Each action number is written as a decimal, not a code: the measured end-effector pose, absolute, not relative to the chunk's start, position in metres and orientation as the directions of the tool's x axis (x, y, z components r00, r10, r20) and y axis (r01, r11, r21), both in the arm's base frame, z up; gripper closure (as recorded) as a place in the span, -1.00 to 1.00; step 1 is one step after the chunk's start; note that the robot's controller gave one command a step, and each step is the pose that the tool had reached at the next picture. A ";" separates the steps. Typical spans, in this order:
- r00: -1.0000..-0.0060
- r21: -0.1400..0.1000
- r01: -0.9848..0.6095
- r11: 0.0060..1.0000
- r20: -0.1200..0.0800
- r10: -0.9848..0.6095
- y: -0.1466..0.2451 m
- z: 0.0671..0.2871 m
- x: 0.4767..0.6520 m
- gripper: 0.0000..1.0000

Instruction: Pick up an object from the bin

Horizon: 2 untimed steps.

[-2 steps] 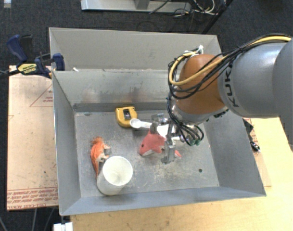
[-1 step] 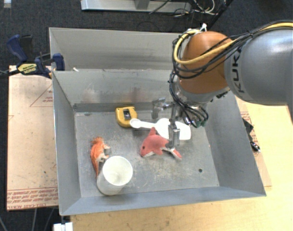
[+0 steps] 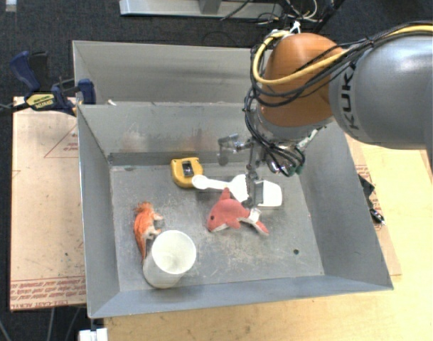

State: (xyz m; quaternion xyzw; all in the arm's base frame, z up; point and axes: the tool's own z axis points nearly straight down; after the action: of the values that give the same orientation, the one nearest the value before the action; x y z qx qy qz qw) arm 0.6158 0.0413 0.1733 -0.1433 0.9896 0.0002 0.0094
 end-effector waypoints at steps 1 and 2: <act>-0.895 0.002 -0.446 0.895 -0.006 -0.446 0.046 0.127 0.601 -1.00; -0.759 -0.002 -0.651 0.759 -0.008 -0.651 0.043 0.115 0.581 -1.00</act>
Offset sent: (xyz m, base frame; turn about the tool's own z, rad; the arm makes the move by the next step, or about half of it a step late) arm -0.0451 -0.0012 -0.0550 -0.4938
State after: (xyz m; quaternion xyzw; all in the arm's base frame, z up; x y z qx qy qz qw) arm 0.5811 0.0432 0.1146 -0.3468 0.9379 0.0003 0.0043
